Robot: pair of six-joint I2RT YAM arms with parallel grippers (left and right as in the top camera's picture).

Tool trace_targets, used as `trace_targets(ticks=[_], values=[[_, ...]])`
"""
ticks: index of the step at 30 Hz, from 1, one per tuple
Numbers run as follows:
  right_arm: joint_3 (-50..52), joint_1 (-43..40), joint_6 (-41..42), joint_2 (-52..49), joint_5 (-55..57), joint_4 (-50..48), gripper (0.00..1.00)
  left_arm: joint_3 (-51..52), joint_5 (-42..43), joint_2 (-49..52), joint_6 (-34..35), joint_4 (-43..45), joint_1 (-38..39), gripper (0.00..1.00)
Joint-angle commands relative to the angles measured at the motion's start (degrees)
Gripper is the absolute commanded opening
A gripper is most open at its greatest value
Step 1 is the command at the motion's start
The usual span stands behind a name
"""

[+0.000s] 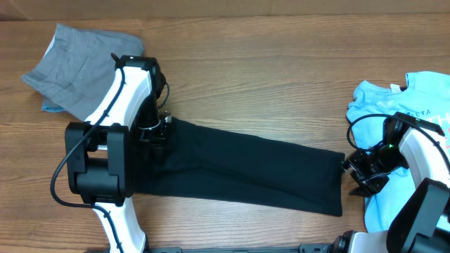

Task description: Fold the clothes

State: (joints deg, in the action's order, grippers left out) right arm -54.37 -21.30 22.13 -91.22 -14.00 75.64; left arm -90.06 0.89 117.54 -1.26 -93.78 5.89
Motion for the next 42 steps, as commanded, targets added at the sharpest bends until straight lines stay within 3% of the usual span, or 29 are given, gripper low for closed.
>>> trace_targets(ticks=[1, 2, 10, 16, 27, 33, 42], values=[[0.2, -0.2, 2.4, 1.1, 2.3, -1.0, 0.73, 0.3, -0.2, -1.1, 0.6, -0.6, -0.7, 0.66], [0.2, -0.3, 2.4, 1.1, 2.4, -1.8, 0.74, 0.3, -0.2, -1.1, 0.6, -0.6, -0.7, 1.00], [-3.8, -0.3, -0.3, 1.5, 1.0, -3.2, 0.75, -3.6, 0.2, -1.9, 0.6, -2.0, -0.7, 1.00], [-11.0, -0.3, -6.4, 7.2, -7.4, -1.8, 0.76, -11.7, 0.3, -8.6, 1.4, -0.9, -0.7, 1.00], [-12.0, -0.3, -7.6, 13.2, -10.1, -2.9, 0.80, -11.4, 11.2, -13.9, 1.6, 3.7, 1.4, 1.00], [-12.0, -0.3, -7.5, 13.2, -10.1, -0.7, 0.80, -7.4, -2.4, -13.9, 11.6, 5.6, 6.7, 1.00], [-12.0, -0.3, -7.6, 13.2, -10.1, 2.3, 0.80, 9.1, -6.0, -13.9, 11.6, 15.7, 9.7, 1.00]])
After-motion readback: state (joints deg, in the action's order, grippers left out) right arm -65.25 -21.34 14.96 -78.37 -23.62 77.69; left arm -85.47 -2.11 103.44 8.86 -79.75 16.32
